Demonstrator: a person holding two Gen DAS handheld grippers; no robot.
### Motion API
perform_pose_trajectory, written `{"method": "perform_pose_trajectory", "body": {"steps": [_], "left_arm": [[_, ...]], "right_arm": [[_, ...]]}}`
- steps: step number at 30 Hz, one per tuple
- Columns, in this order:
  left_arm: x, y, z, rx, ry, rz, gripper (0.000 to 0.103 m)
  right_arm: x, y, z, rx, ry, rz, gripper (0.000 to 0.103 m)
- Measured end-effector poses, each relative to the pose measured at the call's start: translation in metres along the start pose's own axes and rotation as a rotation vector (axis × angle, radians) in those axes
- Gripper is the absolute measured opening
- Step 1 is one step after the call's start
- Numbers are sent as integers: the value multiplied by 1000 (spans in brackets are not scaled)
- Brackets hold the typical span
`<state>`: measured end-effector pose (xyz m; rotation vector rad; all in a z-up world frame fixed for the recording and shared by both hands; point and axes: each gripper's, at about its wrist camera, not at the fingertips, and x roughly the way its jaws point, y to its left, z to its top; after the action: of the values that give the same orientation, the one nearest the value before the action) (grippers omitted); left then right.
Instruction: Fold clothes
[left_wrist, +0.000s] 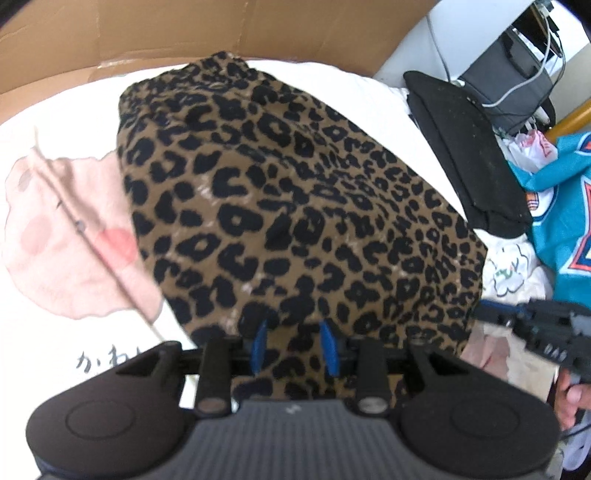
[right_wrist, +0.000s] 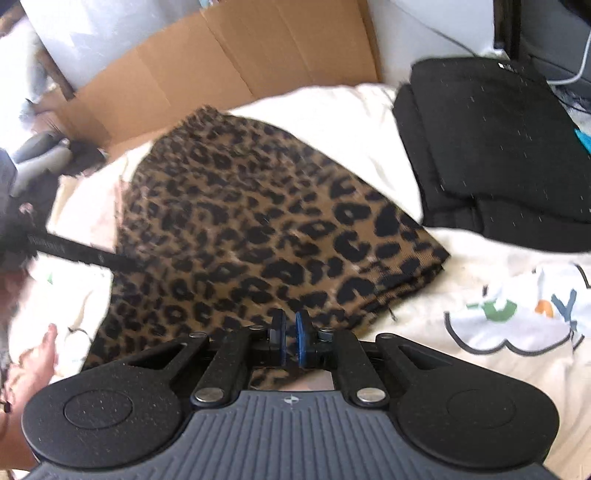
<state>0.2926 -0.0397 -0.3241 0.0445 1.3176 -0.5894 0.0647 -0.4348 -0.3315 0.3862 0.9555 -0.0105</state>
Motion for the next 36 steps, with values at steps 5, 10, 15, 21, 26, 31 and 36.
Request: {"method": "perform_pose_trajectory", "body": {"steps": [5, 10, 15, 21, 26, 31, 36], "left_arm": [[2, 0, -15, 62, 55, 8, 34], [10, 14, -18, -25, 63, -63, 34], [17, 21, -16, -39, 99, -48, 30], [5, 29, -26, -57, 106, -54, 30], [-13, 46, -40, -116, 105, -60, 31], [-19, 56, -49, -141, 111, -72, 32], [-17, 60, -63, -136, 139, -79, 32]], "right_arm": [[16, 15, 7, -42, -22, 64, 36], [44, 15, 17, -28, -23, 58, 36], [66, 20, 14, -115, 64, 8, 35], [58, 23, -6, -135, 124, -27, 35], [49, 27, -13, -168, 159, -42, 33], [43, 29, -15, -212, 198, -70, 31], [38, 24, -19, -208, 207, -93, 29]]}}
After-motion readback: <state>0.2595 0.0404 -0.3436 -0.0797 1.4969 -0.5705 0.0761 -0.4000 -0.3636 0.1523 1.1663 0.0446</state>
